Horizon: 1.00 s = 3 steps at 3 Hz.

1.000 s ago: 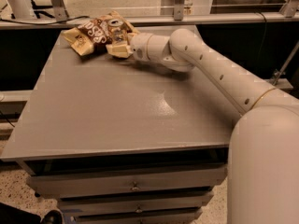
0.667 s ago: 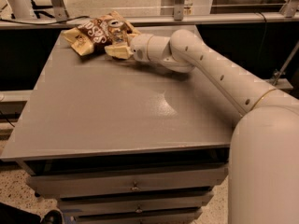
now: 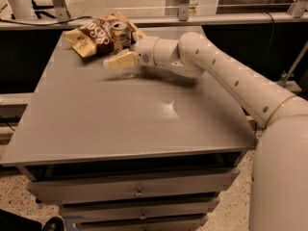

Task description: Move orange can near brown chip bag

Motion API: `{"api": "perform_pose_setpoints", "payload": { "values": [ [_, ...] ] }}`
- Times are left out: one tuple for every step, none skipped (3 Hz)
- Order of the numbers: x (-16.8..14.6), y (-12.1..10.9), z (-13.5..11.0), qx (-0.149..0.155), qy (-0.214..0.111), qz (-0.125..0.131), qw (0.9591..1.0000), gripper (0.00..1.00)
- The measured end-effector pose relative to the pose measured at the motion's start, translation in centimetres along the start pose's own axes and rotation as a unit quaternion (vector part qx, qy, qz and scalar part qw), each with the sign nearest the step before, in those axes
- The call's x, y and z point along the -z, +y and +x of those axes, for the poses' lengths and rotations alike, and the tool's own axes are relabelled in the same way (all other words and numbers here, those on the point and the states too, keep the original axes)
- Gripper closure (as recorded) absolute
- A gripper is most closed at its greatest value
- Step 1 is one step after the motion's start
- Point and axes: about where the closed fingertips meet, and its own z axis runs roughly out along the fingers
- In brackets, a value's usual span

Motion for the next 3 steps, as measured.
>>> {"api": "perform_pose_setpoints", "payload": {
  "values": [
    [4.0, 1.7, -0.8, 0.015, 0.001, 0.009, 0.9999, 0.0],
    [10.0, 2.8, -1.8, 0.04, 0.001, 0.017, 0.9991, 0.0],
    [16.4, 3.5, -3.1, 0.074, -0.003, 0.022, 0.997, 0.0]
  ]
}}
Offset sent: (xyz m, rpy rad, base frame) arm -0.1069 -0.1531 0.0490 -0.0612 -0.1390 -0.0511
